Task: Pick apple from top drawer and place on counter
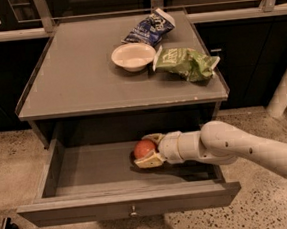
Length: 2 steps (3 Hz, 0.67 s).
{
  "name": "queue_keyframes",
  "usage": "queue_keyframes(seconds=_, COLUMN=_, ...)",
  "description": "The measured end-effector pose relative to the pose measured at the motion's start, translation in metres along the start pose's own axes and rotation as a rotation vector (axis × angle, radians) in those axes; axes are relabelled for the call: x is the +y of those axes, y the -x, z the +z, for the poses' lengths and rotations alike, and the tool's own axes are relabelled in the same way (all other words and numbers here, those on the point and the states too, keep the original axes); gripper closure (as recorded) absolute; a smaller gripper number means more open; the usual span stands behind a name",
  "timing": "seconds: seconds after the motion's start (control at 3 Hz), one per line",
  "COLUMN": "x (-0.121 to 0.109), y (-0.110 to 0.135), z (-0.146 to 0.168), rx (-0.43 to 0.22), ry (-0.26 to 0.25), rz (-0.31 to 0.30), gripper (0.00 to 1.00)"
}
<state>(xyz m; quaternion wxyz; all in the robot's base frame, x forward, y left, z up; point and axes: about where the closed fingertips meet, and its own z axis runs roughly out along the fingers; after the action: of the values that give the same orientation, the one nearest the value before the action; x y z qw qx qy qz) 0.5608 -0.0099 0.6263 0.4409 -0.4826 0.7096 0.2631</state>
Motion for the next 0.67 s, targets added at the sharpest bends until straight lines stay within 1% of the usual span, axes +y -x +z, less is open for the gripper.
queue_keyframes(seconds=0.33, x=0.008, y=0.016, z=-0.023, rx=0.026, ry=0.021, rz=0.010, gripper=1.00)
queue_keyframes(seconds=0.67, x=0.009, y=0.053, z=-0.051, rx=0.078, ry=0.024, rz=-0.048, gripper=1.00)
